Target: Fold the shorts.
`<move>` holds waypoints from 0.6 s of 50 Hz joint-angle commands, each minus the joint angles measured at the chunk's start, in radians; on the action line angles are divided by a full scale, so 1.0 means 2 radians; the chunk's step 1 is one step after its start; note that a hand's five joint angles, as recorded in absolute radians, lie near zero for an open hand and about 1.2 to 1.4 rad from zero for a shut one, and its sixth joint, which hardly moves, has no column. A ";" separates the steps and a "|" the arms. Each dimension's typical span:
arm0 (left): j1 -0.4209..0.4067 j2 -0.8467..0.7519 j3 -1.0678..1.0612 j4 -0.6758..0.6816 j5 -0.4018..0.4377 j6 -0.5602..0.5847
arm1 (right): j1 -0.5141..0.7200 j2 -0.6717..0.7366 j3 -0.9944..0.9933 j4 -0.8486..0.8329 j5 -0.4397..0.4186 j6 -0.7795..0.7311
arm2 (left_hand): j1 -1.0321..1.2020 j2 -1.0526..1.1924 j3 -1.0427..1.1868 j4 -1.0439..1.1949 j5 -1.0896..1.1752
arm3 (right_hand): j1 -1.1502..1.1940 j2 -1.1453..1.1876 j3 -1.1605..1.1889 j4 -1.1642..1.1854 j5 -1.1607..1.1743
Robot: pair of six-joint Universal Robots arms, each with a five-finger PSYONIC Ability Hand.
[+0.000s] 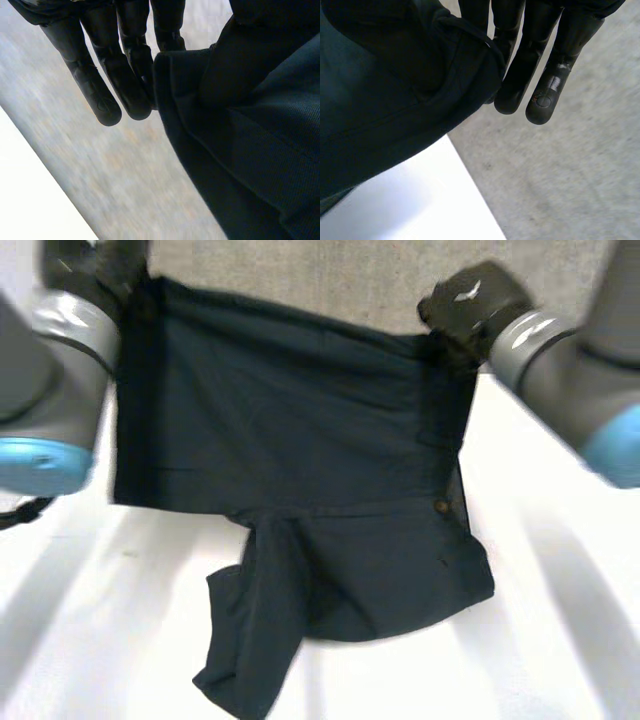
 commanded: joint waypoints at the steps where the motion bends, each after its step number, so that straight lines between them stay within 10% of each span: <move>1: 0.009 -0.206 0.128 0.087 0.001 0.008 | -0.001 0.185 -0.101 -0.162 0.025 -0.004 | 0.127 0.099 0.102 0.099 0.125 | 0.208 0.112 0.109 0.102 0.108; 4: 0.009 -0.255 0.155 0.148 0.005 0.012 | -0.001 0.234 -0.101 -0.259 0.021 -0.027 | 0.053 0.025 0.028 0.025 0.051 | 0.206 0.110 0.107 0.099 0.106; 6: 0.006 -0.269 0.156 0.181 0.008 0.012 | -0.001 0.252 -0.100 -0.291 0.021 -0.045 | -0.215 -0.243 -0.240 -0.243 -0.217 | -0.063 -0.159 -0.162 -0.169 -0.163; 7: 0.003 -0.274 0.156 0.196 0.010 0.013 | -0.001 0.269 -0.100 -0.305 0.018 -0.065 | -0.352 -0.380 -0.377 -0.380 -0.353 | -0.403 -0.499 -0.502 -0.509 -0.503; 8: -0.001 -0.281 0.154 0.221 0.013 0.013 | -0.001 0.275 -0.100 -0.305 0.017 -0.073 | -0.484 -0.512 -0.509 -0.512 -0.486 | -0.403 -0.499 -0.502 -0.509 -0.503; 22: -0.017 -0.165 -0.004 0.241 0.015 0.015 | -0.010 0.115 0.068 -0.235 0.010 -0.034 | -0.484 -0.512 -0.509 -0.512 -0.486 | -0.403 -0.499 -0.502 -0.509 -0.503; 30: -0.014 -0.048 -0.154 0.077 0.087 0.014 | -0.041 0.000 0.216 -0.068 -0.071 -0.020 | -0.448 -0.476 -0.473 -0.477 -0.450 | -0.403 -0.499 -0.502 -0.509 -0.503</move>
